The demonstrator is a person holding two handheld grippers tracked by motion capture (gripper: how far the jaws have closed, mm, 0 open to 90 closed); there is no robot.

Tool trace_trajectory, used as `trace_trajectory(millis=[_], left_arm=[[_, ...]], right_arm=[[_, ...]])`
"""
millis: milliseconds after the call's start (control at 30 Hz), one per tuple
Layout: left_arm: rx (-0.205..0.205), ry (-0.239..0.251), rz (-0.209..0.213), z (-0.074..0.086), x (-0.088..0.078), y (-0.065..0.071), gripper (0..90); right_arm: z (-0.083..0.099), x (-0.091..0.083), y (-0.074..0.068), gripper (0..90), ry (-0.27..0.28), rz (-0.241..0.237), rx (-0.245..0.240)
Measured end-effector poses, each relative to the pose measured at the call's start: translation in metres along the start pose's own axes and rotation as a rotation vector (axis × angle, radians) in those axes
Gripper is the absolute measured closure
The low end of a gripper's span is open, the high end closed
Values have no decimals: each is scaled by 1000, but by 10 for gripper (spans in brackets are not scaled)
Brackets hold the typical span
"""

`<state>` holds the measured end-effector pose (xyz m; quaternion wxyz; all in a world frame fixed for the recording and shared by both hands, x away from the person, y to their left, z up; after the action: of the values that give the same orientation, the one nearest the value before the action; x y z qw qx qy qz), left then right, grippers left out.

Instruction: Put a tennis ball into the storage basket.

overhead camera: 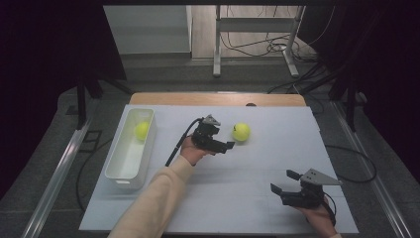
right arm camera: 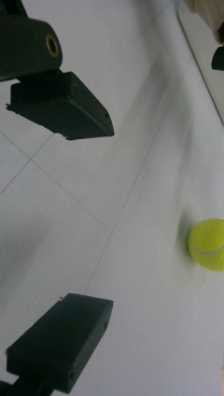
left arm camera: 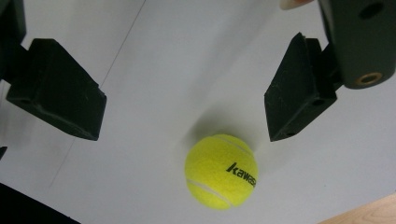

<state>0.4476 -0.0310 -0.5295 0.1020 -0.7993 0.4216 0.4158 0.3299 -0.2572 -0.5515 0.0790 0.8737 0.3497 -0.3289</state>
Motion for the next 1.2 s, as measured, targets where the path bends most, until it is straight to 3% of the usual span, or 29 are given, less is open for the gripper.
trace_trajectory(millis=[667, 1200], left_arm=[[1, -22, -27, -10, 21, -4, 137], [-26, -39, -44, -14, 39, -12, 122]], right_arm=[[0, 0, 0, 151, 2, -1, -1], [0, 0, 0, 150, 3, -4, 0]])
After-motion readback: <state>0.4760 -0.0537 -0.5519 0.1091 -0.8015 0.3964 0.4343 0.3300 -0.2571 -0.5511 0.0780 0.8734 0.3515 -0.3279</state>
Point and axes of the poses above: each handheld gripper's, and its own axes: x roughly forward along the jaws, z roughly out of its underside, y roughly to its right, the point moved 9 cm from there along x, roughly forward along the jaws, and after that the axes turned 11 degrees about -y, right-handed, at the moved point
